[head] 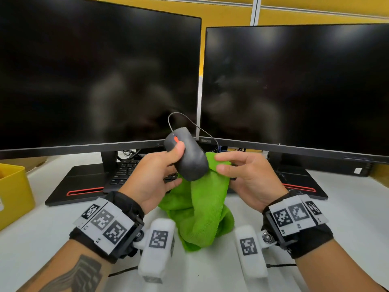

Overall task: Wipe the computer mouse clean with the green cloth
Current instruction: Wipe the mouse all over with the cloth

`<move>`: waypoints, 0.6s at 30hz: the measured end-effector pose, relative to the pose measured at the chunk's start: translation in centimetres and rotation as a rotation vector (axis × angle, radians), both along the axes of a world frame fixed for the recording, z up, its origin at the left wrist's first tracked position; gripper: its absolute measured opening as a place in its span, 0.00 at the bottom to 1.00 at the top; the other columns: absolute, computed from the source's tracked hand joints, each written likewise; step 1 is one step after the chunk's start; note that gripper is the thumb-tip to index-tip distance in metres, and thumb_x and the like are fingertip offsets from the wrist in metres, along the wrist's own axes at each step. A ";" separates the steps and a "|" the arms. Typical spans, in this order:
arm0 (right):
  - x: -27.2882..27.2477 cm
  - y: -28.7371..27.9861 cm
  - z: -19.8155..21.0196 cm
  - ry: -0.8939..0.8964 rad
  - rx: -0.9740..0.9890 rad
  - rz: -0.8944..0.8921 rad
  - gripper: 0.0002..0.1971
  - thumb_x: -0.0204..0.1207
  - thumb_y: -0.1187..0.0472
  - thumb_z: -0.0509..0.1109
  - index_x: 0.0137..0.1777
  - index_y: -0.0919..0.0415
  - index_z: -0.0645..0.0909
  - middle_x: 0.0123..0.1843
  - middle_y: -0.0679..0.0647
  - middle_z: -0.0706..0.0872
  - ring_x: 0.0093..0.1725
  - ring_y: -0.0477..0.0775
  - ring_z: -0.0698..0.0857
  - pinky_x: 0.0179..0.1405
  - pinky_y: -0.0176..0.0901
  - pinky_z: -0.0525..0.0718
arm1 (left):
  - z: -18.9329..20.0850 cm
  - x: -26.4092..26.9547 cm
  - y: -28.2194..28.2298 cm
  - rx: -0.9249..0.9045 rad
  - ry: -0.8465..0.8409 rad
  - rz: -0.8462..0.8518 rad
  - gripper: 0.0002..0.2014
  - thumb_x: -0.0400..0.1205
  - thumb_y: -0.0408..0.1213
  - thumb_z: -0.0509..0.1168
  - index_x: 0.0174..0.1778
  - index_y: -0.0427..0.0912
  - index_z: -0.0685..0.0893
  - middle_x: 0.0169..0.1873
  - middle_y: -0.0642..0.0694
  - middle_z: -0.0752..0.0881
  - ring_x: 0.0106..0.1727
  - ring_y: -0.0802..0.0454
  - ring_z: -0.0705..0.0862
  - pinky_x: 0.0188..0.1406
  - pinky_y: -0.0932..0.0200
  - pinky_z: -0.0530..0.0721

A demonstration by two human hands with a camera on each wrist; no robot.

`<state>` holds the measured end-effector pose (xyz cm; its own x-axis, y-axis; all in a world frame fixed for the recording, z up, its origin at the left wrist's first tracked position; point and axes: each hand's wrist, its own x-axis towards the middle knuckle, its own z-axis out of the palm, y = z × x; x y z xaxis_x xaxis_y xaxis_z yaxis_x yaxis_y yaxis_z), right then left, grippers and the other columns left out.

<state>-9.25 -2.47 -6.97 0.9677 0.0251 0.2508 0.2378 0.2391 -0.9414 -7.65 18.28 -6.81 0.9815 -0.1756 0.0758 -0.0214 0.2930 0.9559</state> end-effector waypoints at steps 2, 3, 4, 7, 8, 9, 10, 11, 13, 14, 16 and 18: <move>0.1 -0.3 0.2 0.025 0.020 -0.065 0.11 0.72 0.84 0.71 0.48 0.71 0.87 0.43 0.65 0.91 0.41 0.63 0.90 0.39 0.50 0.90 | 0.4 -0.1 0.2 -0.100 0.087 -0.016 0.15 0.88 0.54 0.66 0.63 0.50 0.90 0.58 0.48 0.92 0.55 0.47 0.89 0.58 0.47 0.83; 0.1 -0.4 0.3 0.040 0.036 -0.079 0.12 0.72 0.85 0.70 0.47 0.69 0.85 0.42 0.63 0.90 0.40 0.62 0.90 0.39 0.50 0.90 | 0.6 -0.2 0.3 -0.137 0.125 -0.048 0.16 0.89 0.54 0.63 0.65 0.51 0.88 0.58 0.47 0.91 0.51 0.47 0.89 0.51 0.48 0.84; 0.2 -0.5 0.4 0.054 0.057 -0.090 0.14 0.73 0.86 0.69 0.48 0.67 0.84 0.43 0.62 0.89 0.40 0.61 0.89 0.40 0.52 0.89 | 0.7 -0.3 0.4 -0.167 0.155 -0.080 0.17 0.90 0.55 0.60 0.67 0.51 0.86 0.56 0.45 0.90 0.46 0.46 0.88 0.45 0.51 0.84; 0.3 -0.6 0.6 0.117 0.122 -0.105 0.16 0.74 0.85 0.68 0.54 0.67 0.80 0.47 0.65 0.87 0.42 0.62 0.89 0.46 0.57 0.90 | 0.9 -0.6 0.5 -0.175 0.188 -0.091 0.18 0.90 0.56 0.58 0.58 0.48 0.87 0.38 0.44 0.88 0.30 0.46 0.84 0.24 0.62 0.79; 0.3 -0.6 0.7 0.137 0.131 -0.095 0.15 0.75 0.84 0.67 0.57 0.70 0.81 0.50 0.68 0.89 0.44 0.64 0.90 0.50 0.60 0.91 | 0.9 -0.7 0.4 -0.160 0.186 -0.091 0.19 0.90 0.57 0.58 0.53 0.46 0.87 0.32 0.44 0.86 0.25 0.48 0.82 0.19 0.64 0.75; 0.2 -0.6 0.7 0.152 0.137 -0.072 0.14 0.76 0.82 0.67 0.59 0.74 0.83 0.53 0.72 0.89 0.47 0.66 0.91 0.55 0.62 0.91 | 1.1 -0.8 0.4 -0.147 0.182 -0.098 0.21 0.89 0.58 0.59 0.50 0.45 0.87 0.30 0.43 0.83 0.23 0.49 0.80 0.16 0.66 0.73; 0.1 -0.6 0.7 0.160 0.143 -0.049 0.14 0.77 0.80 0.66 0.61 0.78 0.84 0.57 0.75 0.89 0.50 0.67 0.91 0.58 0.62 0.91 | 1.2 -1.0 0.3 -0.138 0.177 -0.111 0.22 0.88 0.59 0.60 0.49 0.43 0.87 0.28 0.43 0.82 0.21 0.50 0.79 0.14 0.66 0.72; 0.1 -0.6 0.7 0.164 0.158 -0.033 0.15 0.76 0.77 0.67 0.62 0.80 0.84 0.61 0.77 0.88 0.53 0.68 0.91 0.60 0.61 0.90 | 1.3 -1.0 0.4 -0.130 0.174 -0.123 0.23 0.87 0.61 0.61 0.49 0.42 0.87 0.28 0.43 0.81 0.20 0.51 0.78 0.13 0.67 0.71; 0.1 -0.7 0.7 0.171 0.208 -0.016 0.23 0.72 0.69 0.71 0.67 0.79 0.83 0.68 0.78 0.85 0.60 0.72 0.89 0.66 0.65 0.87 | 1.4 -1.1 0.5 -0.120 0.173 -0.154 0.27 0.86 0.63 0.60 0.50 0.39 0.87 0.26 0.43 0.80 0.18 0.53 0.77 0.11 0.68 0.69; 0.1 -0.8 0.7 0.173 0.229 -0.008 0.27 0.70 0.65 0.71 0.69 0.79 0.81 0.70 0.78 0.83 0.65 0.75 0.87 0.70 0.68 0.84 | 1.3 -1.0 0.6 -0.114 0.170 -0.172 0.29 0.86 0.63 0.59 0.51 0.38 0.87 0.26 0.44 0.80 0.17 0.53 0.76 0.11 0.68 0.69; 0.0 -0.9 0.8 0.158 0.256 0.021 0.31 0.70 0.60 0.73 0.72 0.78 0.79 0.72 0.78 0.82 0.70 0.77 0.83 0.75 0.72 0.79 | 1.3 -1.1 0.6 -0.093 0.156 -0.198 0.31 0.86 0.63 0.59 0.51 0.36 0.89 0.25 0.44 0.79 0.16 0.54 0.75 0.10 0.69 0.68; -0.1 -1.0 0.8 0.111 0.284 0.086 0.31 0.68 0.56 0.78 0.68 0.73 0.81 0.67 0.75 0.85 0.64 0.72 0.85 0.70 0.66 0.85 | 1.2 -1.1 0.4 -0.068 0.134 -0.210 0.30 0.83 0.63 0.61 0.52 0.36 0.89 0.25 0.44 0.78 0.16 0.54 0.75 0.10 0.68 0.68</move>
